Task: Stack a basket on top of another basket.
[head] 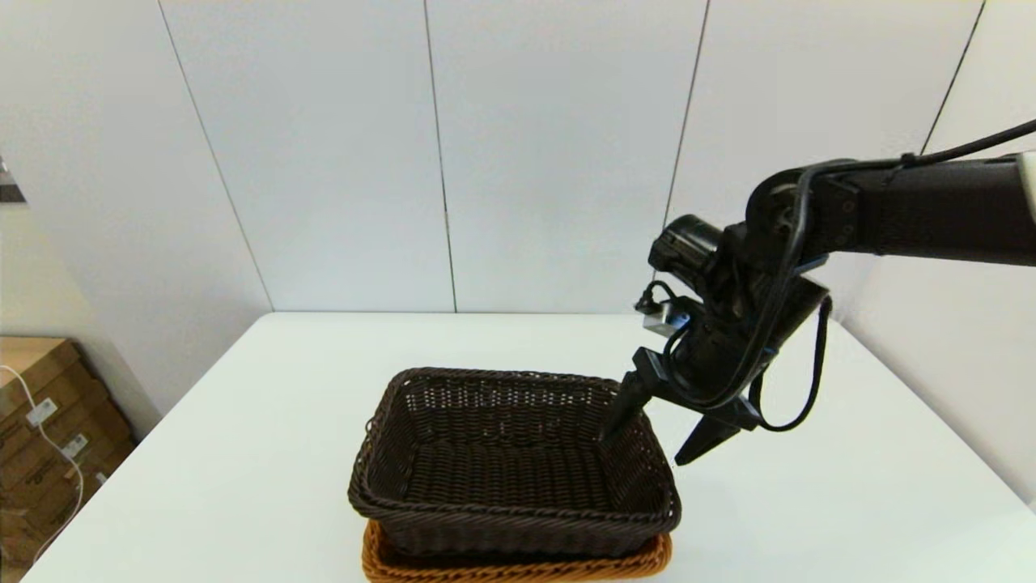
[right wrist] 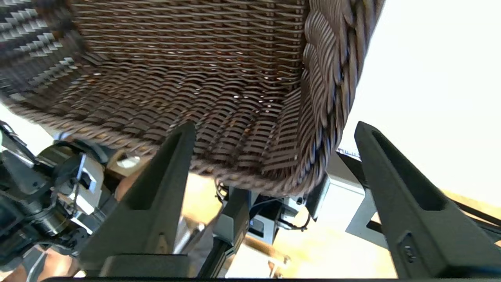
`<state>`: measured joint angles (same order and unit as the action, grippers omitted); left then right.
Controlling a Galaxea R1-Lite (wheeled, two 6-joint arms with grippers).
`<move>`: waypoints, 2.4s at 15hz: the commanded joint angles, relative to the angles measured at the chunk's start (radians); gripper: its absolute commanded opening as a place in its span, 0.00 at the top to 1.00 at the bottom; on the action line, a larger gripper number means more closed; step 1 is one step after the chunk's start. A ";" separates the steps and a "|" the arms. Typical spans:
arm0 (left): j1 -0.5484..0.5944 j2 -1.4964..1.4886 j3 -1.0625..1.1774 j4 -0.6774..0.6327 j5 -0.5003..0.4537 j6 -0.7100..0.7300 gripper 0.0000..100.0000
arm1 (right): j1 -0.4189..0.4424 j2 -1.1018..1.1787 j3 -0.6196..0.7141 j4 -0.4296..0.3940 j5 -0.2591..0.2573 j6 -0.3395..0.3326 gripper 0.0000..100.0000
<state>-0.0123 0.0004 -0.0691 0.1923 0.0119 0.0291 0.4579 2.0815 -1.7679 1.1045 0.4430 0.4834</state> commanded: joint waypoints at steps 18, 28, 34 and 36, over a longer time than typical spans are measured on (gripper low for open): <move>0.000 -0.002 0.000 0.001 0.000 0.000 0.00 | -0.266 -1.233 0.581 0.012 -0.064 -0.012 0.00; 0.000 -0.002 0.000 0.001 0.000 0.000 0.00 | -0.387 -1.765 0.798 0.012 -0.129 -0.016 0.00; 0.000 0.000 0.000 0.001 0.000 0.000 0.00 | -0.467 -1.943 0.936 -0.020 -0.138 -0.126 0.00; 0.000 -0.002 0.000 0.001 0.000 0.000 0.00 | -0.466 -2.005 1.015 -0.098 -0.162 -0.223 0.00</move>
<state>-0.0123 0.0004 -0.0691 0.1923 0.0119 0.0291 -0.0128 0.1653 -0.8215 1.0568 0.2966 0.3294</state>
